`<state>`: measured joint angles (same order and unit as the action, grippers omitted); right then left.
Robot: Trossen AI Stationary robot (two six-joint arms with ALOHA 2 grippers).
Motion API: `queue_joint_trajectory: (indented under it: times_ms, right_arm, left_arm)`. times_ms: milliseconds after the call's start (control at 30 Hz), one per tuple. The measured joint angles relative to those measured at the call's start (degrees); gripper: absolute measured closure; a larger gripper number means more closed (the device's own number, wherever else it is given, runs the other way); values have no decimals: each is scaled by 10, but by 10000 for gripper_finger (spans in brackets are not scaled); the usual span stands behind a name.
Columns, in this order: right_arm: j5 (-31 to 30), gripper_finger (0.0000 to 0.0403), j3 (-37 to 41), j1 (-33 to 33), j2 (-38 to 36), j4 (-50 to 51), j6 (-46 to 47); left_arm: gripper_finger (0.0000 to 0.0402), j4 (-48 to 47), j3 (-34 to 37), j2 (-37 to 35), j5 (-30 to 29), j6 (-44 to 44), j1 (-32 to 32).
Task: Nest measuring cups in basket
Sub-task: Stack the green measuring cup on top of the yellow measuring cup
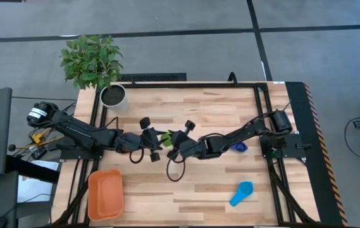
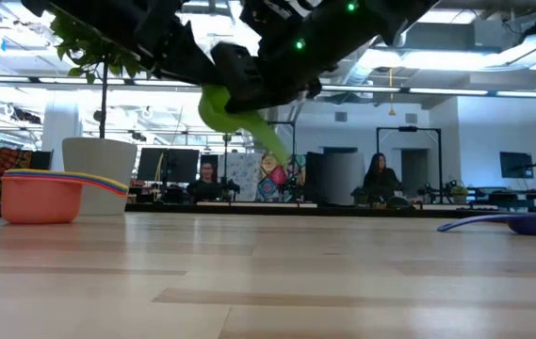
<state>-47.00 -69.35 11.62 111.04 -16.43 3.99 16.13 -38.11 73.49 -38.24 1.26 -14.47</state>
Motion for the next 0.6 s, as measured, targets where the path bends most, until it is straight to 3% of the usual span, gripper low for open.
queue_joint_trajectory:
  times_ms: [100,433,600]
  right_arm:
    - [-27,382,1,6,-3,3,-26]
    - [-35,378,1,16,-3,-1,-45]
    - [-46,379,-15,27,-3,6,-111]
  left_arm:
    - [297,-6,0,0,-8,-11,0]
    - [298,-58,-1,-1,-3,-28,21]
    - [328,-73,-1,-1,-1,-32,31]
